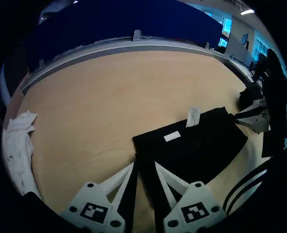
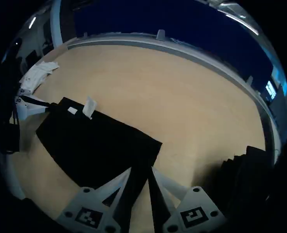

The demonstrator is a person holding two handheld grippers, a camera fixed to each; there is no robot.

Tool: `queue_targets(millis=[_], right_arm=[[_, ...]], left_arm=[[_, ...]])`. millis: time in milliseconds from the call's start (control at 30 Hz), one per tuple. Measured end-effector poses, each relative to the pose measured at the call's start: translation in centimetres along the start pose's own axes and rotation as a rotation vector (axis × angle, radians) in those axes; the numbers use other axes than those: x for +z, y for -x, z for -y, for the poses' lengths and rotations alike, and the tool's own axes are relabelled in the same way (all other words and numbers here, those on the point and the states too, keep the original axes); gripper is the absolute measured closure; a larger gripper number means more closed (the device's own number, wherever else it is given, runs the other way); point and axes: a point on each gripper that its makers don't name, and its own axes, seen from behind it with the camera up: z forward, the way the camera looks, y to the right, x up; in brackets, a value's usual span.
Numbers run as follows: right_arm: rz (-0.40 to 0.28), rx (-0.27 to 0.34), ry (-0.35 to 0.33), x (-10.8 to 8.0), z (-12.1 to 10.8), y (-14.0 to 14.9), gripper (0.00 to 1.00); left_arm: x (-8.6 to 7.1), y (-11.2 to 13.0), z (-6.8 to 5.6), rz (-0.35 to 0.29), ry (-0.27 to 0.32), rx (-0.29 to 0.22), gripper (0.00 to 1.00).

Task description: Fold towel

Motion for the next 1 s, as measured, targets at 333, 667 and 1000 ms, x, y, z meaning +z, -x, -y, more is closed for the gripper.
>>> queue_targets(millis=[333,667,1000], right_arm=[[-0.014,0.019,0.050,0.8,-1.3,-1.2,0.54],[-0.062,0.054,0.111,0.3,-3.1,-3.2,0.25],[-0.082,0.085,0.096,-0.8,-2.8,-3.0,0.04]], left_arm=[[0.7,-1.4,1.2,-0.013,-0.033,0.012,0.74],[0.6,-2.9,2.5,-0.041,-0.066,0.009,0.39],[-0.7,-2.3,2.7,-0.048,-0.048,-0.033,0.10]])
